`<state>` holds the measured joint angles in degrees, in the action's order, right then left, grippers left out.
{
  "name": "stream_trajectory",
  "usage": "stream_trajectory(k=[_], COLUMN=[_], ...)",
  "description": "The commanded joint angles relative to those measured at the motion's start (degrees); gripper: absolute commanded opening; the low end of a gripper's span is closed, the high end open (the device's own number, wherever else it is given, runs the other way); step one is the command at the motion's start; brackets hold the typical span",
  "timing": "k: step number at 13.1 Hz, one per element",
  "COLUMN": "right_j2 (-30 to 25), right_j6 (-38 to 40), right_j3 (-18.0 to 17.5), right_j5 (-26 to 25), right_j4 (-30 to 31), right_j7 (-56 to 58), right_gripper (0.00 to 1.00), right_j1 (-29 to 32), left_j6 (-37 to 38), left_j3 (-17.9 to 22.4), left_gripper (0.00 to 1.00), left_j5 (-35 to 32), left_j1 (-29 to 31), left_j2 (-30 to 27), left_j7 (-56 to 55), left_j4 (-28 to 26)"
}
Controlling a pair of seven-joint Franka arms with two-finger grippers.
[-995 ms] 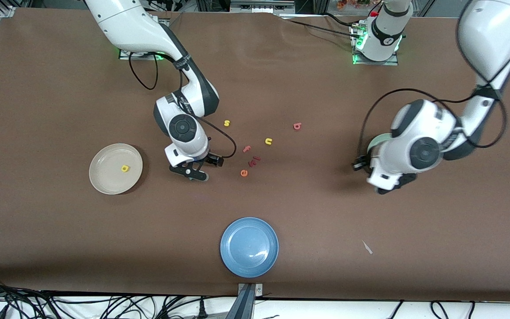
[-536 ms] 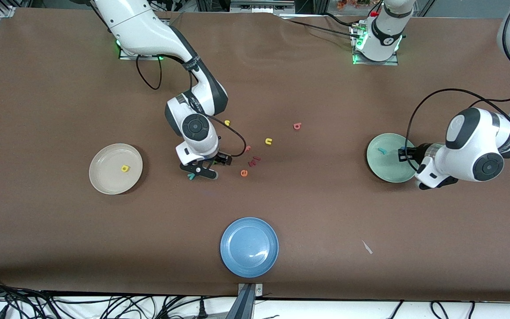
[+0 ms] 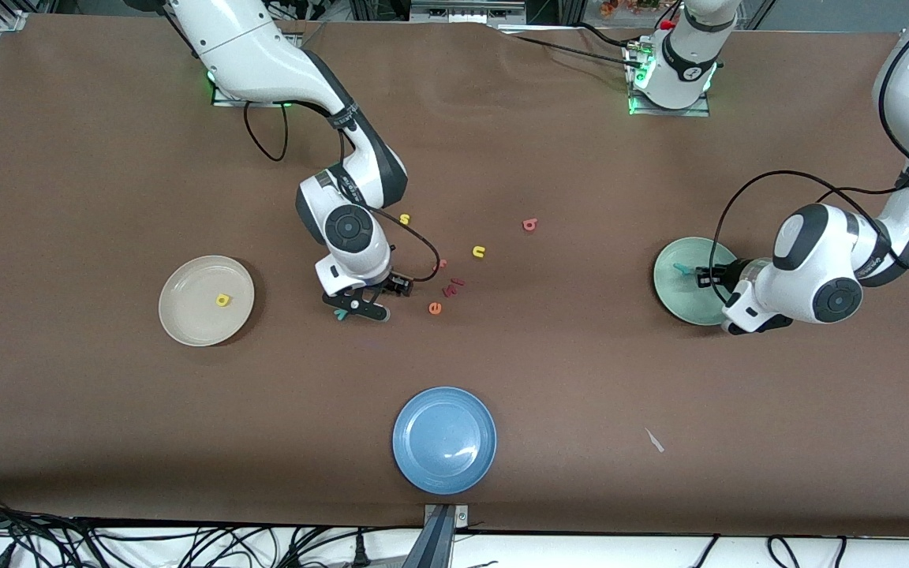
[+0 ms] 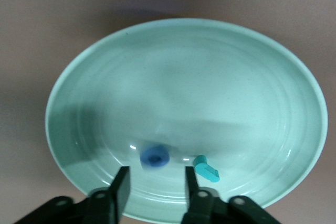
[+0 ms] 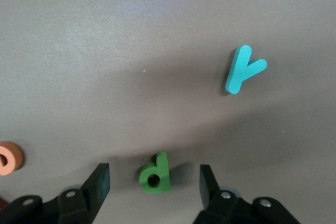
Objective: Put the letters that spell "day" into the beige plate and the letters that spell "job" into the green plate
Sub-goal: 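Drop the blue o on the green plate while the right gripper reaches the green d, then grasp the green d with the right gripper while the left gripper reaches the pink letter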
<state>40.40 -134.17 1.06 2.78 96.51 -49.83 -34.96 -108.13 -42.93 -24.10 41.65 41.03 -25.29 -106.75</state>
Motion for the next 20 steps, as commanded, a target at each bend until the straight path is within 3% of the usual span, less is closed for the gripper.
stream_trajectory(k=[1, 6, 9, 13, 16, 18, 20], right_j2=[1.70, 1.70, 1.70, 1.70, 0.65, 0.56, -0.66], right_j6=[-0.92, -0.92, -0.74, -0.66, 0.92, 6.17, 9.70], right_j3=[0.00, 0.00, 0.00, 0.08, 0.26, 0.35, 0.70], right_j5=[1.70, 1.70, 1.70, 1.79, 1.70, 1.61, 1.61], right_j4=[-1.77, -1.68, -1.59, -1.68, -2.47, -5.62, -6.78], right_j7=[-0.71, -0.71, -0.62, -0.62, 0.52, 1.66, 6.30], right_gripper=[0.70, 0.53, 0.30, 0.03, 0.00, 0.00, 0.00], right_j1=[-0.72, -0.73, -0.72, -0.72, -0.02, 0.85, 1.56], left_j6=[1.16, 3.02, -4.51, -16.83, -20.61, -27.10, -28.98], left_j3=[-1.79, -16.11, -16.57, -16.22, -14.63, -14.55, -14.37], left_gripper=[1.00, 1.00, 1.00, 1.00, 0.97, 0.95, 0.94], left_j5=[-0.51, 1.43, 0.99, 0.02, -8.47, -13.32, -17.01], left_j1=[-0.34, -2.70, -11.04, -15.09, -20.19, -20.55, -21.16], left_j2=[-3.58, -4.47, -3.95, -3.77, -3.33, -2.72, -0.53], left_j7=[0.24, -14.93, -25.21, -32.26, -38.84, -44.21, -47.73], left_j4=[-0.13, -0.21, -2.31, -9.43, -13.90, -17.69, -17.88])
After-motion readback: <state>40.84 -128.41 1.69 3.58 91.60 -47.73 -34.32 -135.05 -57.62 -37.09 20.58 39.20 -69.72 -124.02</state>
